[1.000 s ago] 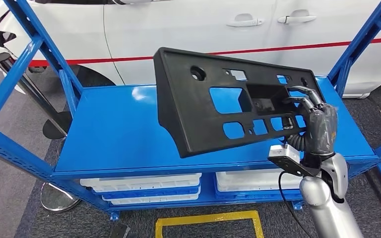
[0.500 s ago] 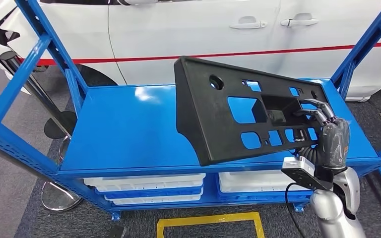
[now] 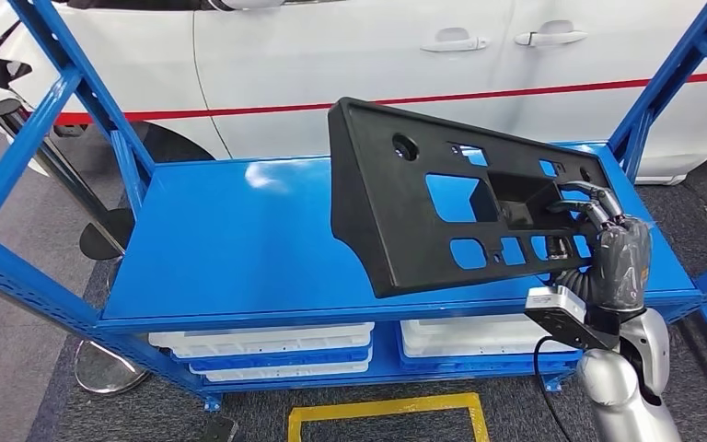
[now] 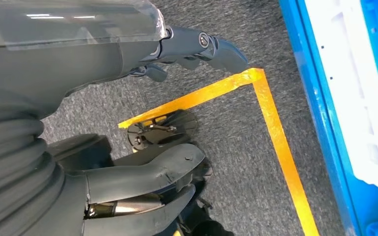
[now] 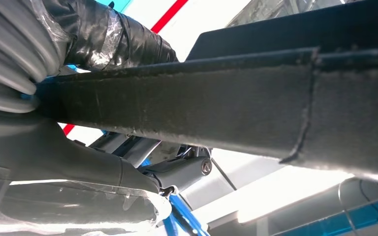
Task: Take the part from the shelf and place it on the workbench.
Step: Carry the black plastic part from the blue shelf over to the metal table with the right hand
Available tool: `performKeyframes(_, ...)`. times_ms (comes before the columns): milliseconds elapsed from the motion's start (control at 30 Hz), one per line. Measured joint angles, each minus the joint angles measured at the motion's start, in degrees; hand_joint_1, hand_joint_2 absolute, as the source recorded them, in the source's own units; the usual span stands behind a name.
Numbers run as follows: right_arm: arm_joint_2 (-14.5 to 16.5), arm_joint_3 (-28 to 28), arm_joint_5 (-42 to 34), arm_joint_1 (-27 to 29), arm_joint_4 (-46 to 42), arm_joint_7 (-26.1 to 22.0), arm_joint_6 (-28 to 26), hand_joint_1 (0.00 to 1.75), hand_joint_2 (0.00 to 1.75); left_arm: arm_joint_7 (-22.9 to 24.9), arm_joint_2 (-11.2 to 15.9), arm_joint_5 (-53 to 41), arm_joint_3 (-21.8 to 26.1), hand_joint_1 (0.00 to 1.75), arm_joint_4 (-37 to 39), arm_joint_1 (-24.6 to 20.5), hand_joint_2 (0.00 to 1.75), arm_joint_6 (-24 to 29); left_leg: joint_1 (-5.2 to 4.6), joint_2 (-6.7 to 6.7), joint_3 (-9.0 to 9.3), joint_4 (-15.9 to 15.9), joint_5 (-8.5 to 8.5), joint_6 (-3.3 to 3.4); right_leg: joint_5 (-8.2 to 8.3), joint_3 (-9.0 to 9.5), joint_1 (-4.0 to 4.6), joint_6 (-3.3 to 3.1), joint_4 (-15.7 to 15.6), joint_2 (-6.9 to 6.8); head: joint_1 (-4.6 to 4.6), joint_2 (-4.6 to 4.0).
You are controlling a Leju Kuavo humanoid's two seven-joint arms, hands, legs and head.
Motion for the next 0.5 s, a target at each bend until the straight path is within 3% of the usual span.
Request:
performKeyframes(100,0.01,-0.03,-0.08,0.03,0.01,0.00,0.10,1.75,0.00,-0.39,-0.01,-0.11,-0.02,0.00,-0.01,0.07,1.75,0.20,-0.28,-0.04,0.46,-1.54,0.33,0.63,0.25,0.03,-0.22,1.00,-0.45,-0.01,-0.01,0.00)
performKeyframes(167,0.02,-0.18,-0.48,0.00,0.03,0.00,0.22,1.75,0.00,-0.77,-0.04,-0.44,-0.10,0.00,-0.01,0.07,1.75,0.53,-0.14,0.01,0.98,-2.79,1.02,1.36,-1.06,-0.56,-0.15,1.32,1.10,-0.05,0.01,0.00)
performKeyframes(267,0.03,-0.72,-2.32,0.19,0.09,-0.29,0.91,1.75,0.00,-1.05,-0.06,-1.02,-0.33,0.00,0.00,0.05,1.75,1.58,-0.24,0.09,1.19,-3.29,1.33,2.02,-5.79,-4.63,0.11,1.26,10.01,-0.04,0.03,0.00)
performKeyframes(300,0.04,-0.90,-3.07,0.40,0.12,-0.52,1.13,1.75,0.00,-1.15,-0.06,-1.19,-0.42,0.00,0.00,0.11,1.75,1.93,-0.30,0.08,1.17,-3.20,1.28,2.09,-6.47,-5.79,0.14,1.30,12.42,-0.05,0.03,0.00)
performKeyframes(333,0.06,-1.03,-3.66,0.63,0.15,-0.77,1.26,1.75,0.00,-1.28,-0.06,-1.36,-0.49,0.00,0.00,0.18,1.75,2.19,-0.33,0.07,1.14,-3.06,1.20,2.11,-6.14,-6.15,0.13,1.35,13.13,-0.07,0.02,0.00)
performKeyframes(367,0.09,-1.13,-4.04,0.83,0.16,-0.99,1.28,1.75,0.00,-1.43,-0.07,-1.50,-0.56,0.00,0.00,0.25,1.75,2.35,-0.34,0.05,1.11,-2.84,1.08,2.07,-4.85,-5.54,0.08,1.40,11.87,-0.10,0.03,0.00)
performKeyframes(433,0.20,-1.29,-4.39,1.02,0.14,-1.32,1.28,1.75,0.00,-1.73,-0.08,-1.70,-0.68,0.00,0.00,0.35,1.75,2.46,-0.36,0.00,0.99,-2.03,0.56,1.76,-1.51,-2.30,-0.06,1.44,5.52,-0.17,0.03,0.00)
performKeyframes(500,0.33,-1.38,-4.53,1.23,0.05,-1.48,1.28,1.75,0.00,-1.90,-0.09,-1.73,-0.84,0.00,0.00,0.34,1.75,2.55,-0.53,-0.04,0.56,-0.92,-0.02,1.21,-0.15,-0.23,0.06,1.18,1.03,-0.11,0.01,0.00)
